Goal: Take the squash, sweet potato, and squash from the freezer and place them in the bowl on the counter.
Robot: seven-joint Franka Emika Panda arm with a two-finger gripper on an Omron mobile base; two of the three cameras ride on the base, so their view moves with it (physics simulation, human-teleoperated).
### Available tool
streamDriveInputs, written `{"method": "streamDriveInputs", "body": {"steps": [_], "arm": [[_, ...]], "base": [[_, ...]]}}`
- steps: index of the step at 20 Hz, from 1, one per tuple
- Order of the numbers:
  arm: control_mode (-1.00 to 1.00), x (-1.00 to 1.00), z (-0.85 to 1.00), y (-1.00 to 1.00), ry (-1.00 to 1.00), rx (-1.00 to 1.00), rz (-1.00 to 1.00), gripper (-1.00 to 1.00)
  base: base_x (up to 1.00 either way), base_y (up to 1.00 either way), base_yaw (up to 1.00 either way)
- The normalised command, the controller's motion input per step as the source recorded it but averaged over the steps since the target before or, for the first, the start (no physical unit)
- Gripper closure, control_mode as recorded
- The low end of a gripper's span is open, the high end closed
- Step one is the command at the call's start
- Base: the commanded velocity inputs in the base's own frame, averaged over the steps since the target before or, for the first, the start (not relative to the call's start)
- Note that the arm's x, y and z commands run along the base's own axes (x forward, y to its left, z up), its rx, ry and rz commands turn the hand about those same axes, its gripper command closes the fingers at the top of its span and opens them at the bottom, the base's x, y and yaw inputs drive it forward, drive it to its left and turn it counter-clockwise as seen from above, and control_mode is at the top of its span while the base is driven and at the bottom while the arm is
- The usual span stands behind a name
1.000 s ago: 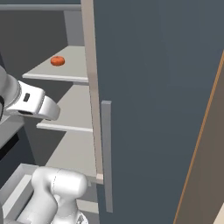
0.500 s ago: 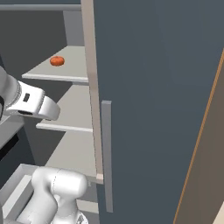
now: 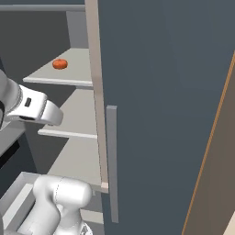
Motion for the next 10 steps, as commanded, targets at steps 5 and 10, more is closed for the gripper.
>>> {"method": "streamDriveInputs", "body": {"steps": [5,10], "arm": [[-1.00,0.19,0.00,0.01,-0.15,0.00,0.13,-1.00],[-1.00,0.47,0.19,0.00,-0.03,0.03,0.07,-1.00]], "base": [[0.00,0.00,0.00],[0.00,0.00,0.00]]}}
